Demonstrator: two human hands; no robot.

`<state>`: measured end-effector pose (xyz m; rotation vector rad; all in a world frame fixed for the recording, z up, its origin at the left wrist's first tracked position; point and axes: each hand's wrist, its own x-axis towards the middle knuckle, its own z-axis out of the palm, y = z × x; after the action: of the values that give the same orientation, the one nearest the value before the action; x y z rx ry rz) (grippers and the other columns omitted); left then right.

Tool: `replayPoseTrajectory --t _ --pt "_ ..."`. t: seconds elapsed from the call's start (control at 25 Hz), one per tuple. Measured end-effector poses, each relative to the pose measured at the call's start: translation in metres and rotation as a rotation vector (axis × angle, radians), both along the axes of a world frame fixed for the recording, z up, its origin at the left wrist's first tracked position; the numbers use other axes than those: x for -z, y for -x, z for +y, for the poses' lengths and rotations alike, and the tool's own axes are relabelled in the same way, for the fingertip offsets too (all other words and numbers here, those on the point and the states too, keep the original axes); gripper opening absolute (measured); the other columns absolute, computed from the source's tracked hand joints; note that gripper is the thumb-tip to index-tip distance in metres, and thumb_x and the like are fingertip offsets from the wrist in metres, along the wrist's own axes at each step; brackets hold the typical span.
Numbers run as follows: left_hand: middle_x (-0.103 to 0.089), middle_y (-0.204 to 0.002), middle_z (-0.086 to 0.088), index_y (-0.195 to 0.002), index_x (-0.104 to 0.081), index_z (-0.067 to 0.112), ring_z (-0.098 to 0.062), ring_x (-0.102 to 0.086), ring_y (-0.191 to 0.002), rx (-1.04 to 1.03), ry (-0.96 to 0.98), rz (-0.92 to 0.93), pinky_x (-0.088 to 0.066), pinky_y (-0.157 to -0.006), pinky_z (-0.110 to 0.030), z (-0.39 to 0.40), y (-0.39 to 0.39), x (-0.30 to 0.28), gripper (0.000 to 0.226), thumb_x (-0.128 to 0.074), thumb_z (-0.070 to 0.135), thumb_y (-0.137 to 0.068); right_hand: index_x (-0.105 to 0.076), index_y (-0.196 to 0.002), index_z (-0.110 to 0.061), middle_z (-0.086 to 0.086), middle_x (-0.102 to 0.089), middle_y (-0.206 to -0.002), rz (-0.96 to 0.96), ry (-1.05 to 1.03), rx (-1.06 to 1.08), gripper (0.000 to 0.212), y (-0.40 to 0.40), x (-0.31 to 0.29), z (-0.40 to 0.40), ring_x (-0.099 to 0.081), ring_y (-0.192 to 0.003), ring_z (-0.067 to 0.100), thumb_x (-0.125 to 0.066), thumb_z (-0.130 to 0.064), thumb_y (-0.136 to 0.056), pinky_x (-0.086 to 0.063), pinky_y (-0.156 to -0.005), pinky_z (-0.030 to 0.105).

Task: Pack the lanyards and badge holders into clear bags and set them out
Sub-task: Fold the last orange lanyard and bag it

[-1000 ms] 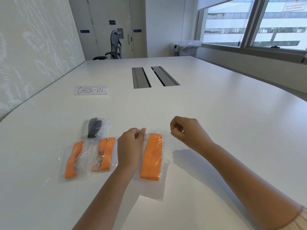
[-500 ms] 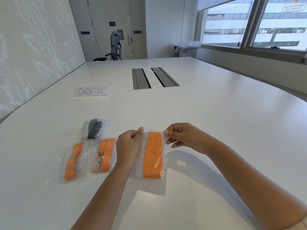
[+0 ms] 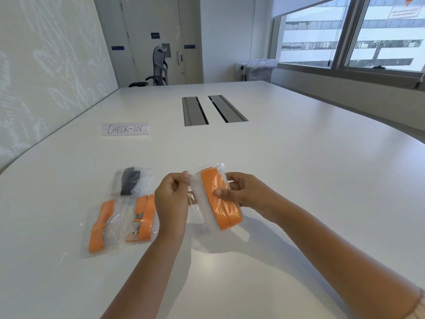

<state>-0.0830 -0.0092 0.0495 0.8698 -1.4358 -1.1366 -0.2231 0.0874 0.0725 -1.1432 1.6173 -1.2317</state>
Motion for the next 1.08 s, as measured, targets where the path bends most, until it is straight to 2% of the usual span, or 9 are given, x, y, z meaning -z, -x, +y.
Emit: replayPoseTrajectory --t 0.08,0.2,0.28,0.4,0.6,0.76,0.88,1.0,1.08 --pt "-0.063 -0.081 0.003 -0.082 -0.060 0.018 -0.017 -0.063 -0.076 0.027 0.026 0.014 -0.056 -0.061 -0.027 0.004 0.001 -0.001 0.011 -0.056 0.023 -0.090 -0.067 -0.099 -0.019 0.008 -0.072 -0.091 0.058 0.047 0.125 0.032 -0.004 0.000 -0.001 -0.068 -0.084 0.018 -0.076 -0.035 -0.072 -0.055 -0.079 0.031" --pt "-0.064 -0.099 0.010 -0.095 -0.062 0.023 -0.004 -0.060 -0.091 -0.004 0.205 -0.075 -0.046 -0.072 -0.006 0.007 -0.001 -0.005 0.010 -0.058 0.028 -0.087 -0.067 -0.082 -0.028 -0.006 -0.065 -0.073 0.266 0.083 0.193 0.009 -0.004 -0.005 0.001 -0.060 -0.066 0.007 -0.073 -0.034 -0.078 -0.048 -0.064 0.022" --pt "-0.063 -0.100 0.014 -0.098 -0.063 0.025 0.001 -0.057 -0.096 0.060 0.294 -0.113 -0.040 -0.078 -0.001 0.011 -0.001 -0.008 0.015 -0.060 0.030 -0.085 -0.069 -0.085 -0.030 -0.012 -0.063 -0.072 0.442 0.055 0.193 0.009 -0.006 -0.007 0.001 -0.056 -0.063 0.001 -0.071 -0.035 -0.078 -0.044 -0.059 0.016" --pt "-0.061 -0.087 0.020 -0.087 -0.065 0.024 -0.002 -0.057 -0.091 0.077 0.407 -0.184 -0.036 -0.078 0.000 0.018 -0.001 -0.010 0.005 -0.065 0.025 -0.082 -0.071 -0.093 -0.032 -0.020 -0.059 -0.068 0.600 0.013 0.151 0.017 -0.014 -0.004 0.003 -0.054 -0.059 -0.004 -0.070 -0.035 -0.076 -0.038 -0.053 0.010" --pt "-0.062 -0.073 0.008 -0.080 -0.063 0.018 -0.006 -0.055 -0.075 0.065 0.286 -0.313 -0.036 -0.062 -0.003 0.008 -0.004 -0.013 0.009 -0.070 0.024 -0.079 -0.071 -0.100 -0.026 -0.019 -0.060 -0.077 0.680 0.021 0.118 0.026 -0.018 0.002 0.002 -0.054 -0.066 -0.004 -0.072 -0.032 -0.075 -0.045 -0.061 0.015" --pt "-0.061 -0.075 0.004 -0.072 -0.062 0.012 -0.008 -0.053 -0.073 0.037 0.325 -0.389 -0.036 -0.062 -0.009 0.005 -0.004 -0.011 0.015 -0.068 0.022 -0.081 -0.071 -0.102 -0.024 -0.014 -0.062 -0.084 0.704 0.010 0.103 0.028 -0.018 0.002 0.002 -0.058 -0.076 0.004 -0.071 -0.033 -0.076 -0.051 -0.070 0.024" --pt "-0.059 -0.072 0.010 -0.071 -0.060 0.015 -0.002 -0.053 -0.069 0.086 0.202 -0.335 -0.037 -0.057 -0.003 0.003 -0.003 -0.010 0.016 -0.063 0.023 -0.085 -0.071 -0.100 -0.025 -0.011 -0.065 -0.085 0.716 0.019 0.093 0.024 -0.017 0.001 0.003 -0.059 -0.077 0.006 -0.070 -0.031 -0.077 -0.051 -0.068 0.024" --pt "-0.059 -0.069 0.008 -0.069 -0.059 0.019 -0.003 -0.054 -0.066 0.135 0.037 -0.263 -0.038 -0.053 0.000 0.003 -0.002 -0.010 0.019 -0.060 0.024 -0.087 -0.072 -0.097 -0.024 -0.004 -0.069 -0.087 0.709 0.014 0.089 0.021 -0.016 -0.001 0.004 -0.061 -0.077 0.010 -0.070 -0.028 -0.077 -0.052 -0.068 0.028" --pt "-0.059 -0.068 0.006 -0.071 -0.060 0.017 -0.005 -0.053 -0.066 0.158 0.013 -0.260 -0.038 -0.053 -0.001 0.002 -0.002 -0.010 0.018 -0.060 0.025 -0.087 -0.072 -0.095 -0.023 -0.004 -0.069 -0.084 0.710 0.009 0.088 0.019 -0.016 -0.002 0.005 -0.061 -0.077 0.012 -0.070 -0.027 -0.076 -0.051 -0.068 0.030"
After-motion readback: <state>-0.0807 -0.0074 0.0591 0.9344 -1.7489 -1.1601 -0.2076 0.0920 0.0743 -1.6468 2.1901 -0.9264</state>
